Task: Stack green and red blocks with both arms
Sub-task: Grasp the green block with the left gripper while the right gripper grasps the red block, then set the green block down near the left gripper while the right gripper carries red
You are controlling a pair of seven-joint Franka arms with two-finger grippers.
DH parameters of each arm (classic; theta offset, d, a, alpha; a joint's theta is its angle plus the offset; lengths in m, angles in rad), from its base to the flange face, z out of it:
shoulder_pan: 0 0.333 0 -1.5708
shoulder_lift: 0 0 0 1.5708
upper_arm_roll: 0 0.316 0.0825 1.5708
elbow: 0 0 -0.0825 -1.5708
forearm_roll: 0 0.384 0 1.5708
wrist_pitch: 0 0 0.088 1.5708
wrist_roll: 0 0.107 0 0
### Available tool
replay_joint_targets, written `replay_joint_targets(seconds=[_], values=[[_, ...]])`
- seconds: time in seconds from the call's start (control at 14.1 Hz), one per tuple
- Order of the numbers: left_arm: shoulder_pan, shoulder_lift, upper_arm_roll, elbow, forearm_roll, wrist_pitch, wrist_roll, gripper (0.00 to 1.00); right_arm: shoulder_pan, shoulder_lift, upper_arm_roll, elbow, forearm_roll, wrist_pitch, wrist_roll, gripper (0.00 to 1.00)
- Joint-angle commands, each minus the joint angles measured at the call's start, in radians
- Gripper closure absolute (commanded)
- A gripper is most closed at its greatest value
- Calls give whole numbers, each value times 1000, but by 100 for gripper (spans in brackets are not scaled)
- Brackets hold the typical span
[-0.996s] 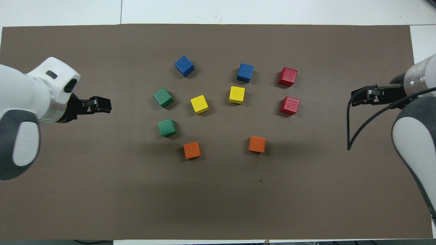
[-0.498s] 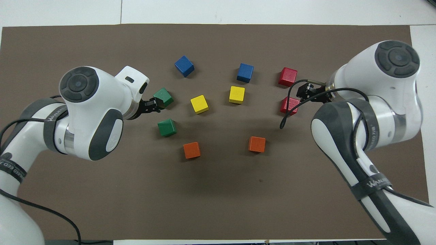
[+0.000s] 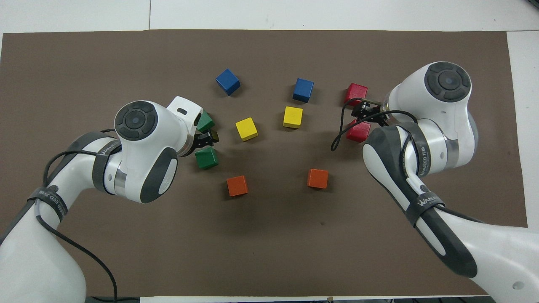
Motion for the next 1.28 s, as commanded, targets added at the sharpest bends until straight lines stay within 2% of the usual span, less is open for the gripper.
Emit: replay_joint_targets(seconds=[0.0, 0.28, 0.36, 0.43, 0.5, 0.64, 0.78, 0.92, 1.07, 1.14, 1.21], values=[[-24, 23, 16, -27, -1, 63, -53, 0, 21, 40, 2, 4, 19, 55, 53, 0], [-23, 33, 16, -79, -1, 125, -64, 0, 37, 83, 2, 3, 19, 107, 45, 0], [-23, 33, 16, -80, -1, 132, -79, 12, 36, 89, 2, 0, 19, 120, 36, 0], [-24, 33, 14, -83, -1, 130, -108, 39, 34, 93, 2, -3, 19, 124, 26, 0], [-24, 33, 16, -82, -1, 116, -130, 96, 34, 101, 2, -3, 18, 124, 19, 0], [-6, 22, 19, -64, -1, 46, -101, 100, 33, 106, 2, -8, 19, 138, 13, 0], [93, -24, 22, -27, -1, -72, 81, 100, 33, 113, 2, -11, 19, 158, 13, 0], [196, -30, 24, 69, -1, -220, 272, 100, 30, 121, 2, -13, 19, 173, 13, 4], [293, -19, 24, 98, -1, -224, 451, 100, 30, 121, 2, -22, 19, 175, 13, 13], [331, -19, 22, 88, -1, -185, 524, 100, 28, 120, 2, -23, 19, 175, 13, 23], [362, -15, 22, 84, 0, -161, 595, 100, 28, 120, 2, -29, 19, 175, 13, 39]])
